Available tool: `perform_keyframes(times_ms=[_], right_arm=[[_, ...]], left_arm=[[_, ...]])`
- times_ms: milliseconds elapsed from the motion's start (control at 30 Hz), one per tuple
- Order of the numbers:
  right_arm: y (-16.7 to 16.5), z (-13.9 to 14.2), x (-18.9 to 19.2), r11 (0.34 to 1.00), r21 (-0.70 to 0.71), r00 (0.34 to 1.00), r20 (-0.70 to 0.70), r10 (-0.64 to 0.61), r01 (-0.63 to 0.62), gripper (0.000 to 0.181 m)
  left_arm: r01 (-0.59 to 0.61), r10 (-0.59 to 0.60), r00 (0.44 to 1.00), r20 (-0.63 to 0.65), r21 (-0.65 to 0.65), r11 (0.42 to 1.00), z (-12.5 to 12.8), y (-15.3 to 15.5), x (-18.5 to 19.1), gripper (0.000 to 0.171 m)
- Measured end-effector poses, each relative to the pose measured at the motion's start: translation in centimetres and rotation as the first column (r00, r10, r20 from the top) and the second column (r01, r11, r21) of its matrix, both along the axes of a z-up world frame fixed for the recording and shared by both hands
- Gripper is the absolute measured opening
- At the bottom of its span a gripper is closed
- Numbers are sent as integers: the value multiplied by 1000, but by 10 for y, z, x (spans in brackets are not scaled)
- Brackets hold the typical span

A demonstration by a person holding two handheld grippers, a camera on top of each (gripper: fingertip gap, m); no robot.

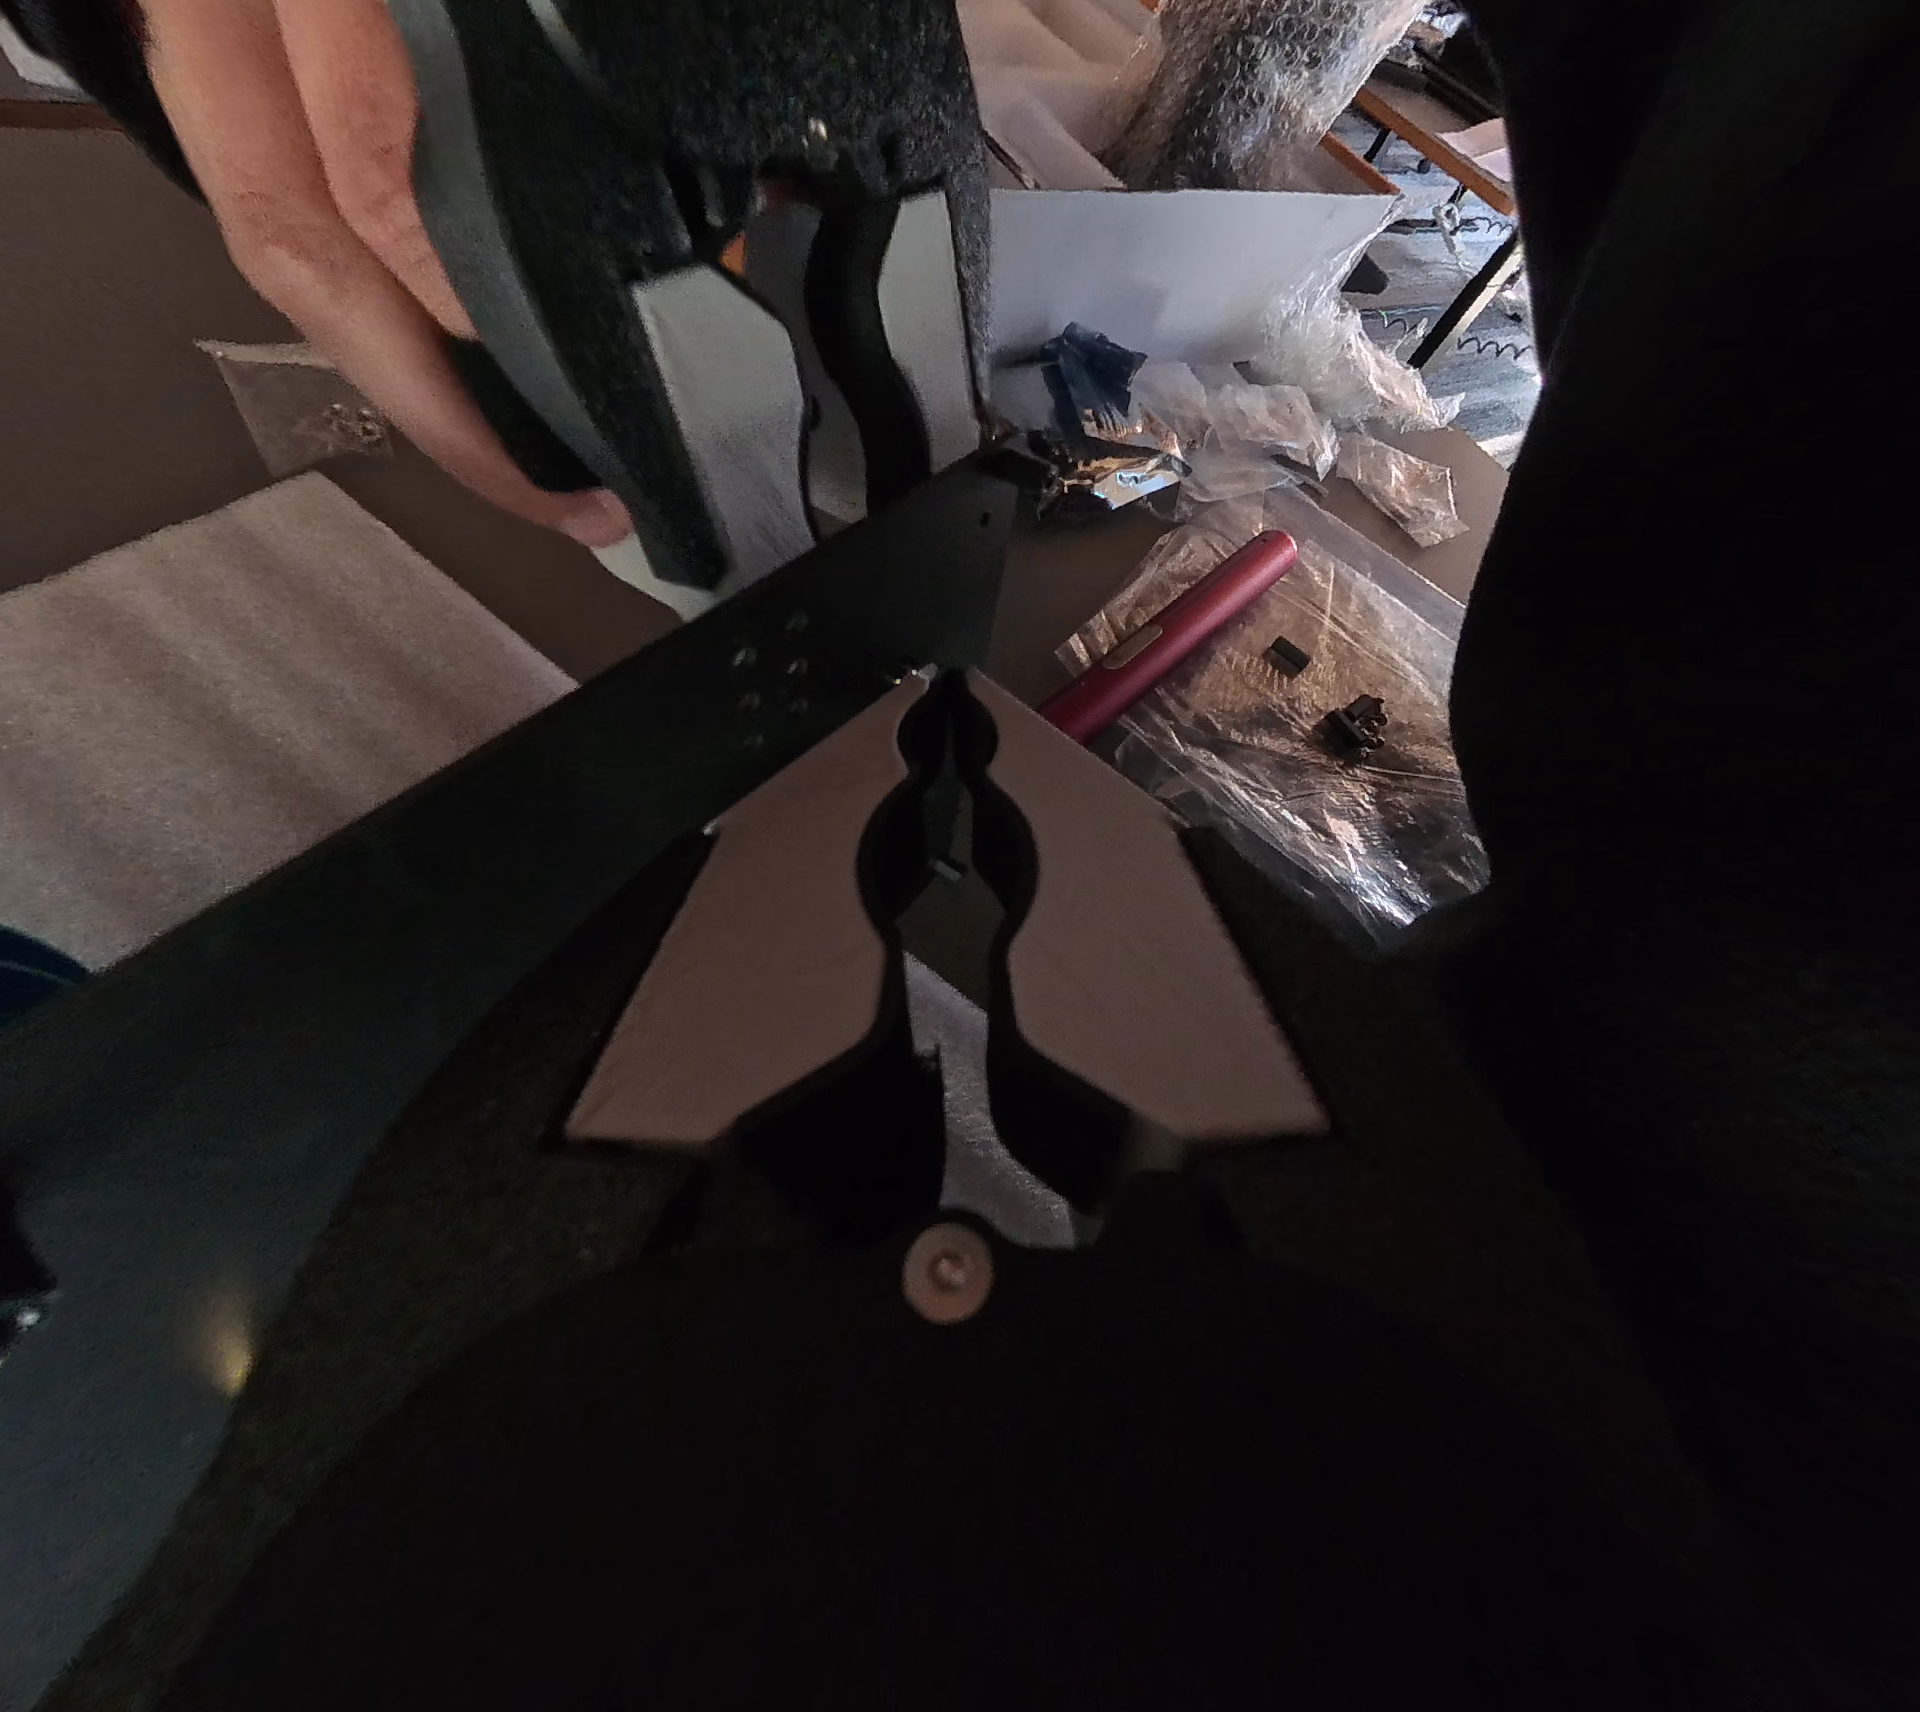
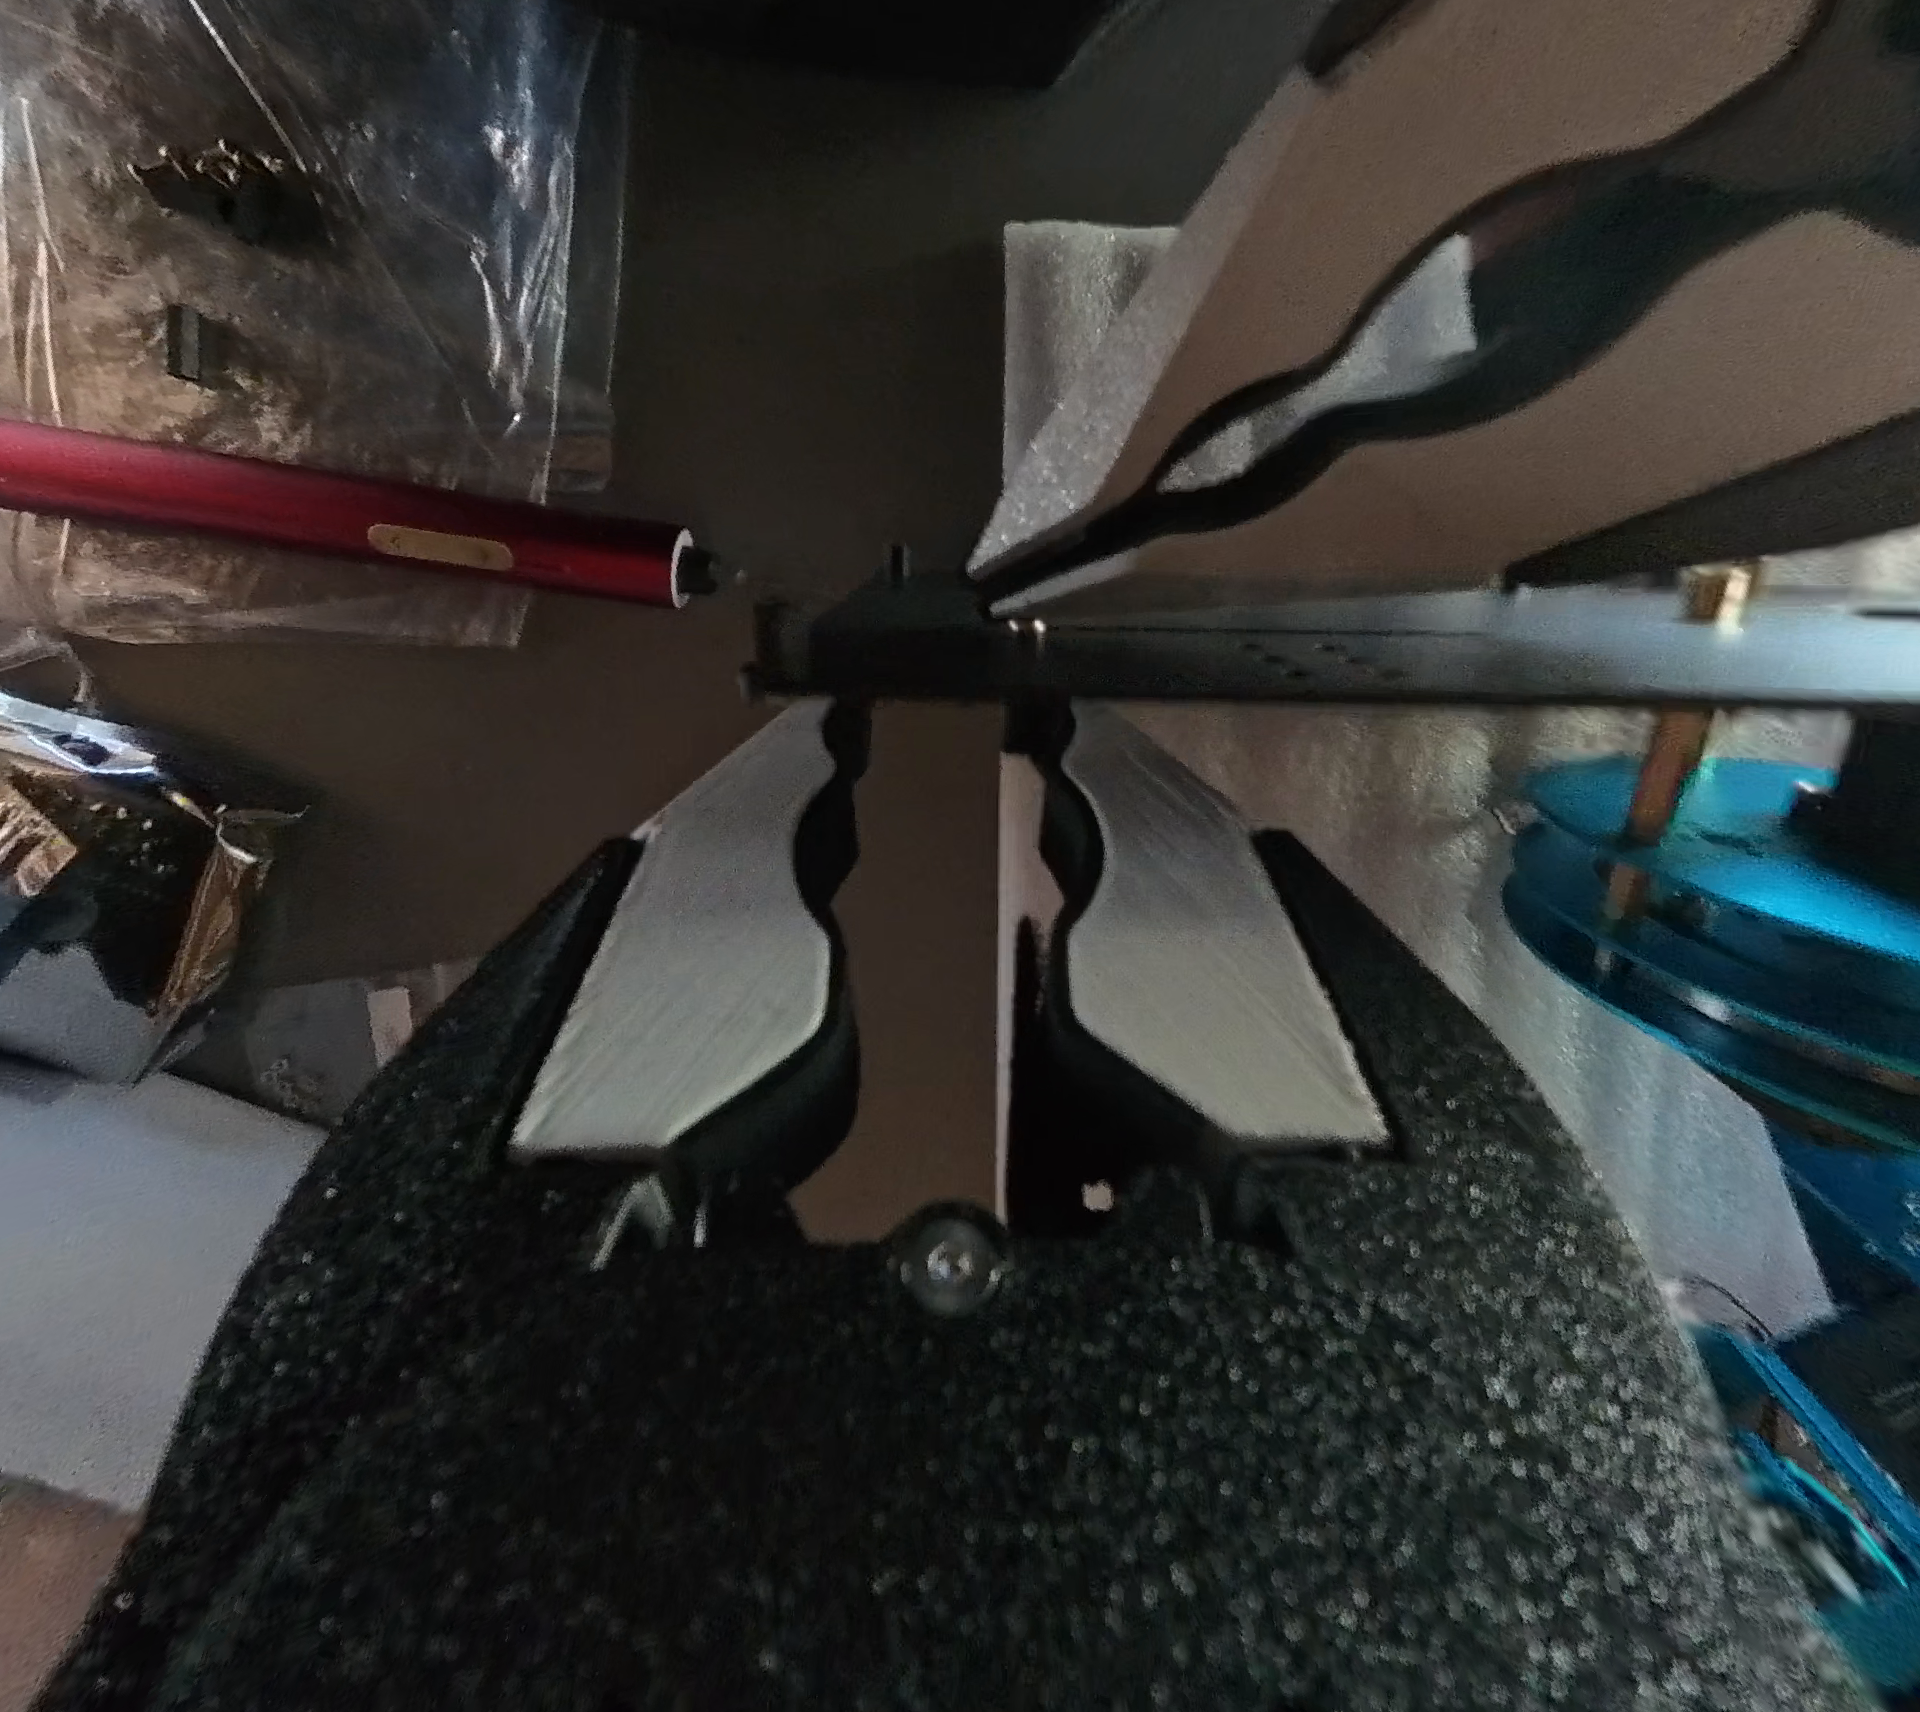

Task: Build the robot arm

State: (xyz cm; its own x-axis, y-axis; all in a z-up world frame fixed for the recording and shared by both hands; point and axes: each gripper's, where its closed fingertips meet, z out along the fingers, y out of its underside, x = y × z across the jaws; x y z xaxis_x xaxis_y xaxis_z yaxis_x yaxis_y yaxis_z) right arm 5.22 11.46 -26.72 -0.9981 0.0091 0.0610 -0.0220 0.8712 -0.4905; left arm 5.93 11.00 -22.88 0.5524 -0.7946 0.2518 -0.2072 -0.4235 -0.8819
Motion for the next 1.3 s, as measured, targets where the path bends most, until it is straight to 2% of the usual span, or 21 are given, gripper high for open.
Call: perform_keyframes(times_ms=[133, 200, 267, 333, 467, 533, 633, 733, 800, 867, 933, 1033, 1100, 1167, 1300], right_arm=[[22, 23, -10, 998, -1, 997, -60, -57, 57, 27], [13, 22, -1, 999, -38, 999, -9, -33, 33, 24], [-1, 7, 3, 999, -41, 1000, 16, -13, 14, 34], [-5, 2, 2, 999, -48, 1000, 9, -9, 9, 32], [17, 19, -7, 997, -44, 997, -35, -69, 68, 29], [15, 25, -3, 997, -65, 998, -39, -54, 51, 23], [-2, 5, 2, 999, -48, 1000, -20, -5, 4, 34], [-4, -2, 0, 999, -51, 1000, 6, 8, -7, 29], [8, 4, -5, 999, -25, 999, -20, -25, 24, 31], [16, 19, -8, 999, -29, 997, -71, -42, 40, 26], [9, 25, -5, 998, -57, 997, -67, -22, 18, 21], [-4, 1, 1, 1000, -10, 999, -31, 19, -19, 32], [-5, -4, 2, 1000, -13, 1000, -16, 24, -24, 29], [2, 1, 0, 1000, -6, 1000, -19, 4, -5, 31], [17, 23, -6, 1000, -10, 996, -82, -20, 19, 22]], left_arm=[[5, -4, 1000, 6, -3, 1000, 0, 0, 0, 0], [8, -8, 1000, 7, -4, 1000, 0, 0, 0, 0], [12, -12, 1000, 13, -4, 1000, 1, 0, 0, 0], [14, -14, 1000, 10, -5, 1000, 1, 0, 1, 0], [19, -19, 1000, 5, -2, 1000, 1, 0, 1, 0], [19, -19, 1000, 6, -1, 1000, 0, 0, 1, 0], [19, -19, 1000, 19, 0, 1000, 2, 0, 1, 0], [23, -23, 1000, 11, 2, 1000, 2, 1, 1, 0], [27, -27, 1000, 8, 2, 1000, 2, 1, 1, 0], [28, -28, 1000, 12, 2, 1000, 2, 1, 1, 0], [27, -27, 1000, 14, 2, 1000, 2, 1, 1, 0], [25, -25, 1000, 17, 3, 1000, 2, 1, 1, 0], [26, -26, 1000, 14, 4, 1000, 2, 1, 1, 0], [27, -27, 1000, 12, 2, 1000, 2, 1, 1, 0], [28, -28, 999, 17, 1, 1000, 2, 1, 1, 0]])
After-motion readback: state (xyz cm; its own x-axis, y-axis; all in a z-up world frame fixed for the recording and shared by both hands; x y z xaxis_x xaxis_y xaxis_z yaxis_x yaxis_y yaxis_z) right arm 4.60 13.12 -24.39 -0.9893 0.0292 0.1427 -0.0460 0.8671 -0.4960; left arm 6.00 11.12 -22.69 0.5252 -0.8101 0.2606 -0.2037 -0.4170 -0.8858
